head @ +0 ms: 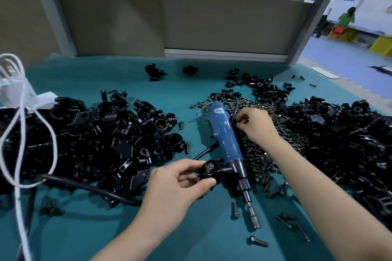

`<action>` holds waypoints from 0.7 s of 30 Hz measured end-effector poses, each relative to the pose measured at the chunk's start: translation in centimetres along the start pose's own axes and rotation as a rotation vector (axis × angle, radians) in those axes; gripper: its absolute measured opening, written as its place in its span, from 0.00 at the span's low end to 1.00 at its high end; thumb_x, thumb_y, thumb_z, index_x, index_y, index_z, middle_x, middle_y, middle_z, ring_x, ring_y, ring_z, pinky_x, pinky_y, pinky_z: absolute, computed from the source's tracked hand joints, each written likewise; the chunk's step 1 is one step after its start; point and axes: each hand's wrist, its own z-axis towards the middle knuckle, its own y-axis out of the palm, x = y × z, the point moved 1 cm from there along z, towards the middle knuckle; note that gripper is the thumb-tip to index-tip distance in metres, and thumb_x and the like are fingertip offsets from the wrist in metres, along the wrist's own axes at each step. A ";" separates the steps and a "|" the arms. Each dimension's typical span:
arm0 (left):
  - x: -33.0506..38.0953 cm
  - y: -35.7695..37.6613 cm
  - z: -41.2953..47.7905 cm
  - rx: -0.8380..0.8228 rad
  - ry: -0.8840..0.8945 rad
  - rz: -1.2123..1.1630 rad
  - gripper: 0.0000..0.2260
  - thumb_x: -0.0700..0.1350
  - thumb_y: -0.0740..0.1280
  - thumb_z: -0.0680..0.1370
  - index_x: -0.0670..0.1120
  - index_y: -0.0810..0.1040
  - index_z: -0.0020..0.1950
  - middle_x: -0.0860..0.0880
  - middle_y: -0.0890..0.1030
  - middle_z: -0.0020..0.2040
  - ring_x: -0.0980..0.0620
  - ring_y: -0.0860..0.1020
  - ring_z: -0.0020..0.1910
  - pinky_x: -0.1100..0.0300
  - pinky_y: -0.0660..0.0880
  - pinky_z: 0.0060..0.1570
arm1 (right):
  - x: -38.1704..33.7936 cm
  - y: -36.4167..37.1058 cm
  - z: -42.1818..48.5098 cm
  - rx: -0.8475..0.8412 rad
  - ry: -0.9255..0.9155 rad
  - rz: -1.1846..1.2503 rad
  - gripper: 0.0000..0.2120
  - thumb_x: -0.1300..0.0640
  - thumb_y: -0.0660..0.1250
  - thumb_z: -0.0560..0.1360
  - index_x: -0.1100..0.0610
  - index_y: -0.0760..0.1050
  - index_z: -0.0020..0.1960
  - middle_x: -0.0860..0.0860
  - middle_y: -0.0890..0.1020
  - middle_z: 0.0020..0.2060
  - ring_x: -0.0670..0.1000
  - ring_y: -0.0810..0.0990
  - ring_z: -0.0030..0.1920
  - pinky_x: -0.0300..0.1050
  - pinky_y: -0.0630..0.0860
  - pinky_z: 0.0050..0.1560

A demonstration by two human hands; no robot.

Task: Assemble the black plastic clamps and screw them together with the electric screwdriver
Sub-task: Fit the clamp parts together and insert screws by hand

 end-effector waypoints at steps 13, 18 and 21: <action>0.0 -0.1 0.1 -0.021 0.018 -0.043 0.15 0.54 0.76 0.58 0.61 0.84 0.44 0.45 0.85 0.39 0.52 0.83 0.37 0.61 0.81 0.42 | -3.0 -5.5 -7.2 -0.032 0.227 1.365 0.11 0.70 0.68 0.69 0.62 0.82 0.50 0.58 0.83 0.46 0.51 0.85 0.43 0.35 0.79 0.43; 0.0 0.0 0.2 -0.012 0.022 -0.053 0.16 0.55 0.76 0.55 0.61 0.85 0.42 0.44 0.84 0.39 0.50 0.83 0.37 0.56 0.82 0.45 | -4.1 -6.8 -9.8 -0.098 0.132 1.473 0.10 0.68 0.69 0.64 0.61 0.83 0.45 0.58 0.85 0.40 0.55 0.85 0.44 0.36 0.80 0.38; 0.0 0.1 0.2 -0.019 0.027 -0.067 0.16 0.55 0.76 0.55 0.60 0.85 0.43 0.45 0.85 0.39 0.43 0.83 0.41 0.56 0.82 0.47 | -4.7 -7.2 -10.6 -0.091 0.067 1.408 0.09 0.66 0.69 0.65 0.56 0.84 0.40 0.56 0.85 0.39 0.56 0.86 0.43 0.37 0.79 0.34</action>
